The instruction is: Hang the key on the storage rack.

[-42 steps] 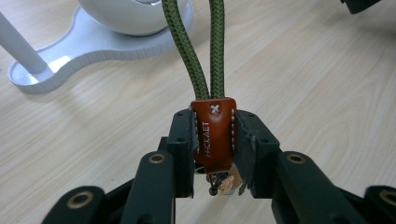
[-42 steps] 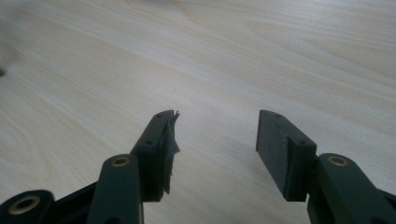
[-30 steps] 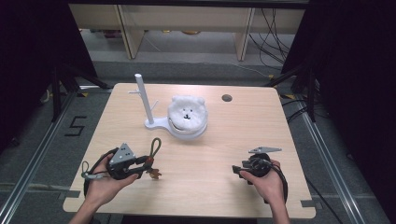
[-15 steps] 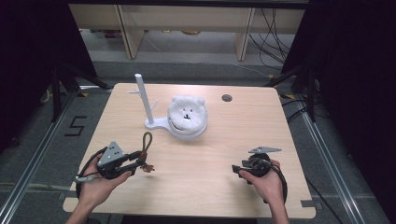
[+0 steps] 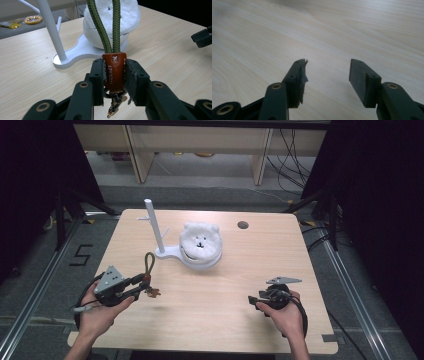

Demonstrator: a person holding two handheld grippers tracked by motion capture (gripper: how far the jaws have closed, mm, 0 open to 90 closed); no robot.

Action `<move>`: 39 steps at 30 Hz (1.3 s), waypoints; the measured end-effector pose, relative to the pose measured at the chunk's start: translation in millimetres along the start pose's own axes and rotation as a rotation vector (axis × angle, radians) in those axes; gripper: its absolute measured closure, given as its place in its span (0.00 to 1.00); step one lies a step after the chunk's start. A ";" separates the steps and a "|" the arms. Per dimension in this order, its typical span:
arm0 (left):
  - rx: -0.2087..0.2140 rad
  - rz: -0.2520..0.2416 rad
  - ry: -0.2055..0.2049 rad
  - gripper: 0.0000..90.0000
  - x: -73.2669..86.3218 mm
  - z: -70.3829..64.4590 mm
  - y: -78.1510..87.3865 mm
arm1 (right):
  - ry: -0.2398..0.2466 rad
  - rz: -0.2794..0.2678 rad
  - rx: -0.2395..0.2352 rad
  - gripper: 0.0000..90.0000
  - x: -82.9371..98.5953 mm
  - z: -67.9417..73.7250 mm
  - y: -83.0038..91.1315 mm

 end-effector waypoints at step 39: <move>-0.052 -0.065 -0.021 0.76 -44.9 23.1 -1.3 | -0.020 -0.006 0.024 0.53 -0.5 2.4 1.4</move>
Point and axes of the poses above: each handheld gripper's, and its own axes: y roughly backward along the jaws, x roughly out of its underside, z roughly to its left, the point moved 2 cm from there along -y, roughly forward along the jaws, and after that the axes turned 12 degrees about y, right-handed, at the moved point
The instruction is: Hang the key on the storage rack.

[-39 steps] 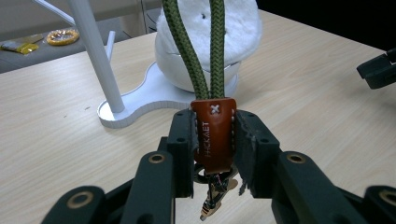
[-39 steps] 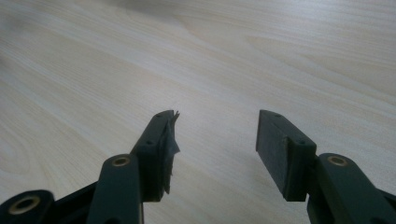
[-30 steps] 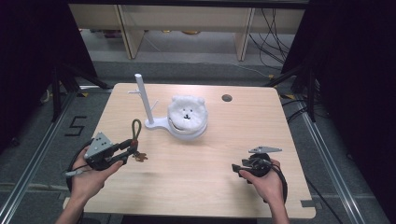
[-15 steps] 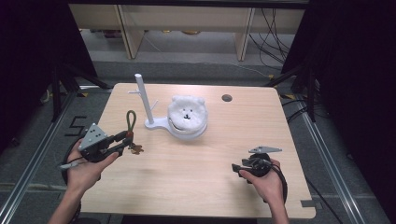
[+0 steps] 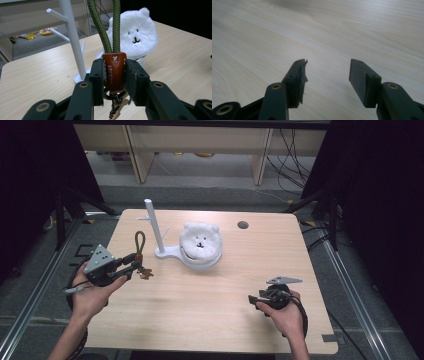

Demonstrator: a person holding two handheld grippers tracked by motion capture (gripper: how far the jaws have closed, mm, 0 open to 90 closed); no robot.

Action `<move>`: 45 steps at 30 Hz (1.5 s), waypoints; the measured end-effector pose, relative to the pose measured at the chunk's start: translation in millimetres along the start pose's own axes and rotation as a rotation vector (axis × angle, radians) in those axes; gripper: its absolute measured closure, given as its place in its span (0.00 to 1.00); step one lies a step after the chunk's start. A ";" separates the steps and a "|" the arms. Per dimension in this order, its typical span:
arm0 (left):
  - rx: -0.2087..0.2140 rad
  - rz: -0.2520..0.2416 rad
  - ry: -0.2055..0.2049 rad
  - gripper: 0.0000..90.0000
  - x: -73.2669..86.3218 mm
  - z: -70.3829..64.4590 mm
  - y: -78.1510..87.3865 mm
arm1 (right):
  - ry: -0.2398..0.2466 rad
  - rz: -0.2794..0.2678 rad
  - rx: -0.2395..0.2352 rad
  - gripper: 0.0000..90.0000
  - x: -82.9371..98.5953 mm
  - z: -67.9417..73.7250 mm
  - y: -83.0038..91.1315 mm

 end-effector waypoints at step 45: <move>-0.058 0.008 0.117 0.75 -20.1 50.0 -48.4 | -0.009 0.010 0.006 0.53 0.8 -1.3 -0.2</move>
Point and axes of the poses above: each handheld gripper's, and its own axes: y roughly backward along the jaws, x roughly out of its underside, z roughly to its left, the point moved 2 cm from there along -y, roughly forward along the jaws, and after that the axes turned 12 degrees about y, right-handed, at the moved point
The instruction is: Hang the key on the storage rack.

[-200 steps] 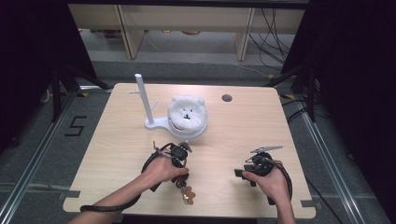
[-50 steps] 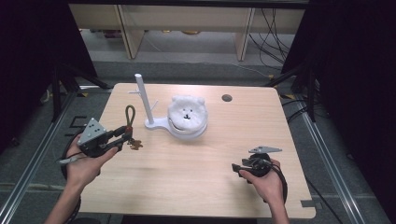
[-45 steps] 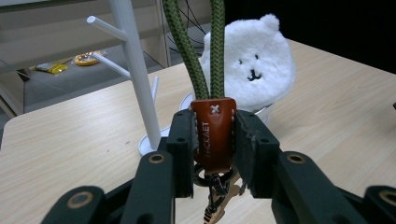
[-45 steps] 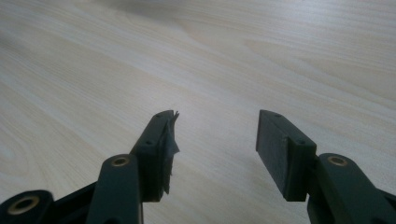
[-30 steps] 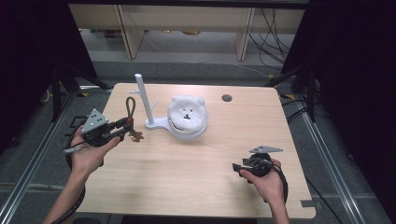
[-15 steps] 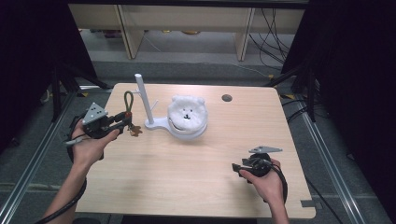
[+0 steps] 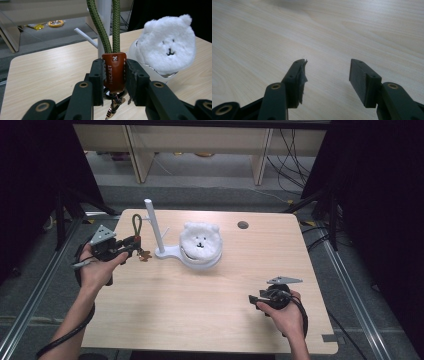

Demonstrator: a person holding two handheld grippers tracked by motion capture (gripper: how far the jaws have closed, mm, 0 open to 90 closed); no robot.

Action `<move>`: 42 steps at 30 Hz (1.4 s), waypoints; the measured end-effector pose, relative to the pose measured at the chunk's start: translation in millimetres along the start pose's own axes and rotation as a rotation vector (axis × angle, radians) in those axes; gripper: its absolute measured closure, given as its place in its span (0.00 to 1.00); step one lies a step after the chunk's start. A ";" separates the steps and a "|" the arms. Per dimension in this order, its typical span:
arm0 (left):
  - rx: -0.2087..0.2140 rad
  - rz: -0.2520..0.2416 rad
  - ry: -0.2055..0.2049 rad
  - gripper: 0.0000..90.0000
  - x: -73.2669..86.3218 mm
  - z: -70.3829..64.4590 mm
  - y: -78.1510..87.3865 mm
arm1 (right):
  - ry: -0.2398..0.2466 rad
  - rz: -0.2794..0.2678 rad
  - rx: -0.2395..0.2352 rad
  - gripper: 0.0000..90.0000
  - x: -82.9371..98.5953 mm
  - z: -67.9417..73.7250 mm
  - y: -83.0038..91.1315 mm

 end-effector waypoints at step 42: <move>-0.009 0.048 0.072 0.75 4.7 6.1 -38.2 | 0.003 0.004 0.003 0.52 1.0 -0.2 -0.6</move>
Point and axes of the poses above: each handheld gripper's, and its own axes: y roughly backward along the jaws, x roughly out of its underside, z roughly to its left, the point moved 2 cm from there along -y, roughly forward along the jaws, and after that the axes turned 12 degrees about y, right-handed, at the moved point
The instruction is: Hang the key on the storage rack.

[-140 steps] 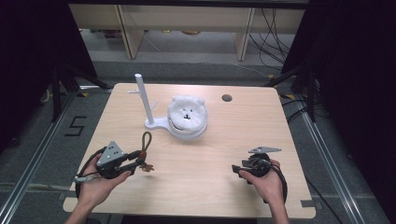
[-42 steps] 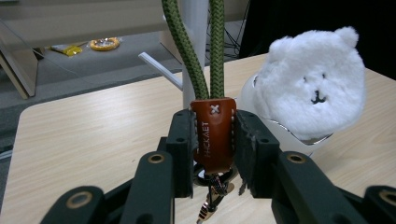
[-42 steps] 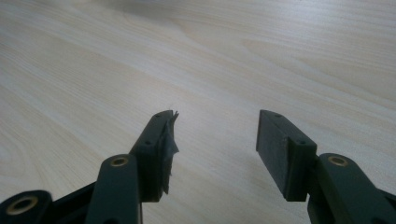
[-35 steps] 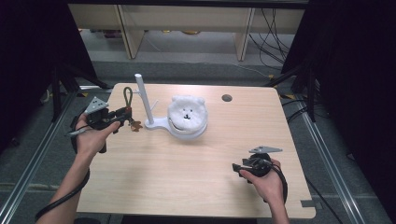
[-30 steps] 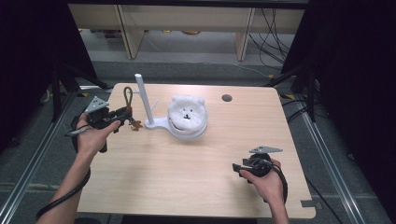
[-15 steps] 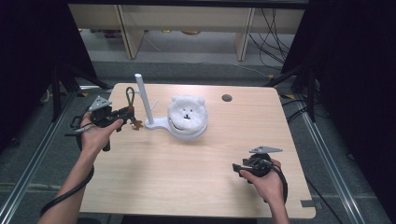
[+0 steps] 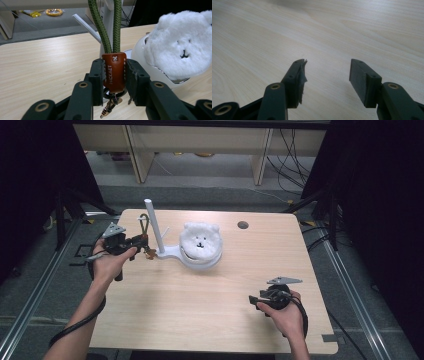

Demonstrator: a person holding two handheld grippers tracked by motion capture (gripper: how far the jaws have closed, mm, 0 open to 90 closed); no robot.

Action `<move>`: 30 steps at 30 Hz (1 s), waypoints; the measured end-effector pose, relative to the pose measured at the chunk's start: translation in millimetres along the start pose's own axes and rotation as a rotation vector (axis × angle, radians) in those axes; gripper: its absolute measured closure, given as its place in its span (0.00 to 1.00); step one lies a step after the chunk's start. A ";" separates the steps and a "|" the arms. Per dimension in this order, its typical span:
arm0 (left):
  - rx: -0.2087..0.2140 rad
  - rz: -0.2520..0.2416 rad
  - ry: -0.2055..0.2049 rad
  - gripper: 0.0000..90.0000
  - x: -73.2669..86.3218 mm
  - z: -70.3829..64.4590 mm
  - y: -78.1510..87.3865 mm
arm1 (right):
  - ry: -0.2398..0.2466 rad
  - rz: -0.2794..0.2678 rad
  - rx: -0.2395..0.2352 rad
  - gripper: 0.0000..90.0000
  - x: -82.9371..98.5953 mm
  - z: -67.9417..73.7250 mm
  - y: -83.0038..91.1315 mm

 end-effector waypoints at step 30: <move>-0.092 0.021 -0.094 0.39 14.3 6.0 2.0 | 0.018 -0.004 0.007 0.52 2.0 -3.2 0.8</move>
Point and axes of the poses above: each handheld gripper's, and its own axes: y roughly backward along the jaws, x roughly out of its underside, z roughly to its left, the point moved 2 cm from there along -y, roughly forward along the jaws, and after that the axes turned 12 degrees about y, right-handed, at the moved point
